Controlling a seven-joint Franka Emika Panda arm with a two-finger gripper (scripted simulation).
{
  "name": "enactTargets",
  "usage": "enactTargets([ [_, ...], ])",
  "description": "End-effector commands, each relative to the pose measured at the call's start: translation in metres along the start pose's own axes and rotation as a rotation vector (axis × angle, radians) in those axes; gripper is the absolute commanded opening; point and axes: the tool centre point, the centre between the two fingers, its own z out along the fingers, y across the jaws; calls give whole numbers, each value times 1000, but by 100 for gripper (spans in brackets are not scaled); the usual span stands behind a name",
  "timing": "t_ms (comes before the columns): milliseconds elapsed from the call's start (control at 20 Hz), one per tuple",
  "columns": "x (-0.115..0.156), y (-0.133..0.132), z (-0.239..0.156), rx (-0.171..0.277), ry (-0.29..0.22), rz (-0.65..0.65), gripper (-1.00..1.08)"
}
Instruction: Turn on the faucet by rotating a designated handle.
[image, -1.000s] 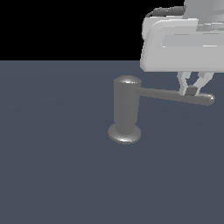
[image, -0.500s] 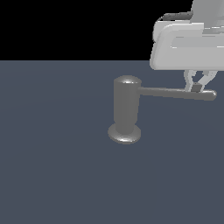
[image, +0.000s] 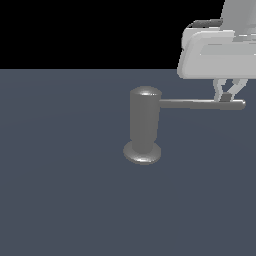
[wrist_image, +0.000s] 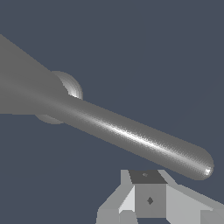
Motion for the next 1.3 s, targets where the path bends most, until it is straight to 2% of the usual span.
enactTargets([
  [0,1,7,11,3,-23,6,-100],
  [900,43,45,20,6,-39,15,-100],
  [950,43,45,20,6,-39,15,-100],
  [1000,56,20,2,7,-4,-31,-100],
  [1250,72,20,5,7,-7,-26,-100],
])
